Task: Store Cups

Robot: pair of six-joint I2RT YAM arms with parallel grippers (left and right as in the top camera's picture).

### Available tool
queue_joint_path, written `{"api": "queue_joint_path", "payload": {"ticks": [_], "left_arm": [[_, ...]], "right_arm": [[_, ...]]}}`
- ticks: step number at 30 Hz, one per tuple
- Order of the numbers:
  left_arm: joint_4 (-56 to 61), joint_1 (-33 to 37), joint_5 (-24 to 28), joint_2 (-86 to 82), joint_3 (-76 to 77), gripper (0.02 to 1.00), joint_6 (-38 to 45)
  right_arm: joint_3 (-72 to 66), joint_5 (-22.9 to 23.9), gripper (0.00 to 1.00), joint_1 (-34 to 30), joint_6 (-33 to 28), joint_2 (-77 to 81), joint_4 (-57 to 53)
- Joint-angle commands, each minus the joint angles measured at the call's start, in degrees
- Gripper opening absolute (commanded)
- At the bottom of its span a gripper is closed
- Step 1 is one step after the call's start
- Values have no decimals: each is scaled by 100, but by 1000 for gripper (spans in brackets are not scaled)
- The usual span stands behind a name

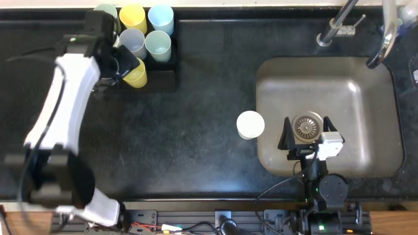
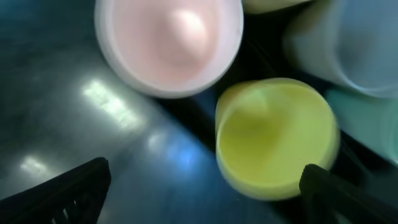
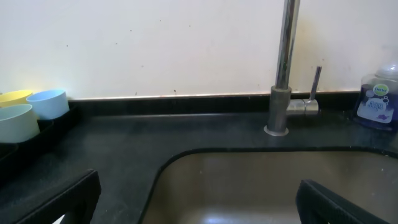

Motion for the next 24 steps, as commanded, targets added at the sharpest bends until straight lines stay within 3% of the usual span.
{"api": "queue_joint_path", "payload": {"ticks": [1, 6, 11, 14, 19, 21, 24], "left_arm": [[-831, -55, -90, -1596, -24, 996, 619], [-1071, -245, -181, -3359, -1139, 998, 2140], [863, -238, -179, -5602, -3882, 998, 4485], [2879, -238, -136, -6841, -5646, 998, 4682], [6201, -238, 439, -8286, -7803, 998, 4682], [6824, -238, 448, -8730, -8247, 998, 4656], [6824, -238, 450, -9287, -8550, 998, 4640]], "right_arm": [[-76, -39, 998, -7, -17, -44, 31], [-76, -39, 998, -7, -17, -44, 31], [-79, -39, 998, -7, -17, -44, 31], [-79, -37, 996, -7, -17, -44, 31], [-79, -37, 998, -7, -17, -44, 31], [-76, -39, 996, -7, -17, -44, 31], [-76, -39, 996, -7, -17, -44, 31]]}}
